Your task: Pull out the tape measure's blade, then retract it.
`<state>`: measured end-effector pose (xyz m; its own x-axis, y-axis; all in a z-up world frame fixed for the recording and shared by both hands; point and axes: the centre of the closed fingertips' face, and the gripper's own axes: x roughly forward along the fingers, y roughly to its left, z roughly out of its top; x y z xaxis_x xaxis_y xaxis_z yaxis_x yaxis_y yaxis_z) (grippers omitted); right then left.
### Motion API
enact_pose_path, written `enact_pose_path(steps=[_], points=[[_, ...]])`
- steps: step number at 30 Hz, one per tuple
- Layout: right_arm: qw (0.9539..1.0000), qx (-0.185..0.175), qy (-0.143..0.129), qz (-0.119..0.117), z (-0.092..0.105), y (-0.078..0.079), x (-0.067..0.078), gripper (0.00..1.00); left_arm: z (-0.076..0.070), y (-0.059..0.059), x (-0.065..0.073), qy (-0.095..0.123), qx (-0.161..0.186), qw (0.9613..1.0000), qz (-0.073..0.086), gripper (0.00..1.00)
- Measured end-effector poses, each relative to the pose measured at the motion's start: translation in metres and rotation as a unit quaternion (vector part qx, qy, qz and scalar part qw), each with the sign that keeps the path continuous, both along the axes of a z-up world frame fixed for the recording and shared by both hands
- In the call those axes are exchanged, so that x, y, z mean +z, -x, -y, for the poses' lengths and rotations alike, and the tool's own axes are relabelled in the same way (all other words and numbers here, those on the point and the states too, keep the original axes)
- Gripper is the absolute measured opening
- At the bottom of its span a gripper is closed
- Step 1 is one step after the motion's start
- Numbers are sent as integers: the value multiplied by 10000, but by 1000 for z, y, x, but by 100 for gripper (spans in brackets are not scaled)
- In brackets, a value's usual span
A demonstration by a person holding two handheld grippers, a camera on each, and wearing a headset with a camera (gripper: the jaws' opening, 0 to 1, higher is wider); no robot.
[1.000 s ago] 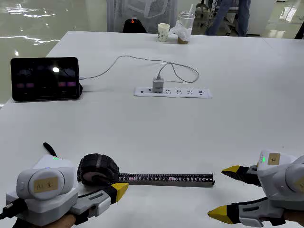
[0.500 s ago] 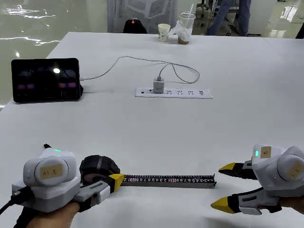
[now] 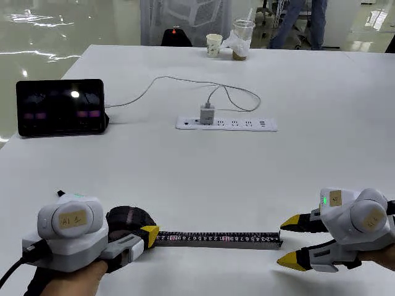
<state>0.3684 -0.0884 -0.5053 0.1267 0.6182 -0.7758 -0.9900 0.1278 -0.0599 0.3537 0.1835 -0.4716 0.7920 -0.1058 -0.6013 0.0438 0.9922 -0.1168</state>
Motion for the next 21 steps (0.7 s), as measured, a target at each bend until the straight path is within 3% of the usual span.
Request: enact_pose_path(steps=[21], points=[[9985, 494, 209, -87, -5, -13, -15, 17, -1, -9, -13, 49, 206, 9996, -197, 58]])
